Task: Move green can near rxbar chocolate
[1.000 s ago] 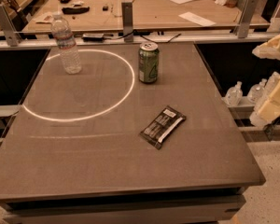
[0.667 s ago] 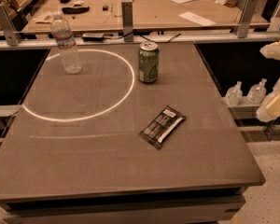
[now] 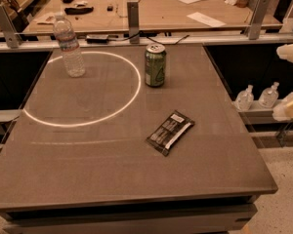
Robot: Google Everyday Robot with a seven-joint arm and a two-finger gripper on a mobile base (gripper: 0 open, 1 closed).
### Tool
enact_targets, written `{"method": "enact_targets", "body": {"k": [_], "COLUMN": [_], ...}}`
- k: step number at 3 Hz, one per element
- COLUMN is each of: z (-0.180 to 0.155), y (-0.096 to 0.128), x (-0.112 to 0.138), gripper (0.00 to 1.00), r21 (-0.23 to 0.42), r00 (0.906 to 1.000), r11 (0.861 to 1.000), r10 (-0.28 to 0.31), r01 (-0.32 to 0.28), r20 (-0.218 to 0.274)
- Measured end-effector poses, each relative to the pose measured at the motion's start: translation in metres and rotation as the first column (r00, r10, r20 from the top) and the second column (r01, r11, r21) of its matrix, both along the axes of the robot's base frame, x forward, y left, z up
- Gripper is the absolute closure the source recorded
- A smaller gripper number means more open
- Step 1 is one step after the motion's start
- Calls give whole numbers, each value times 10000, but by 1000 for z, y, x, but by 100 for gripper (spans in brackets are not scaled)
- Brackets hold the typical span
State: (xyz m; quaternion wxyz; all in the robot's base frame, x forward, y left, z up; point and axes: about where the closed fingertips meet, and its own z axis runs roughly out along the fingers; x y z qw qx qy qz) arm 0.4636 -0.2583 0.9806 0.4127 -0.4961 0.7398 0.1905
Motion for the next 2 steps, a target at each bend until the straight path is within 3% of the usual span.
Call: {"method": "enact_targets", "body": {"k": [2], "z": [-2], "y": [7], "x": [7], "gripper": [0], "r21": [342], "r00": [9991], "r11": [9990], "r10": [-309], "r01": [300], "r20": [280]}}
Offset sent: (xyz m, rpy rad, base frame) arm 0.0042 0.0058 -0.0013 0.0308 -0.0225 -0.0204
